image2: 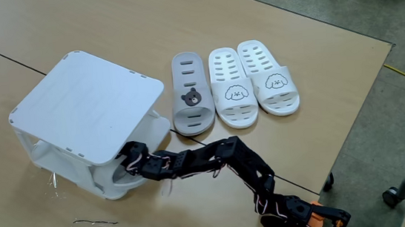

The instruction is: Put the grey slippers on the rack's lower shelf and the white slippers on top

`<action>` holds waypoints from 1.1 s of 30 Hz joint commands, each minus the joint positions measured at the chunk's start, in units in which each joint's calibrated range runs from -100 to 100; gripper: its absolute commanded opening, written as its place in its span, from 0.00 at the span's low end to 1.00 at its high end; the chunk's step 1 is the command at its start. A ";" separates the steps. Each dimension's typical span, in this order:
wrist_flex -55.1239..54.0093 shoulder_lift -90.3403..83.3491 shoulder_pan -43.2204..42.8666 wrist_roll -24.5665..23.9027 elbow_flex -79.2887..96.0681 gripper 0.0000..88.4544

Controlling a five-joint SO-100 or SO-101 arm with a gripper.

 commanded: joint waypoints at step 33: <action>6.35 -60.47 2.25 0.42 56.84 0.14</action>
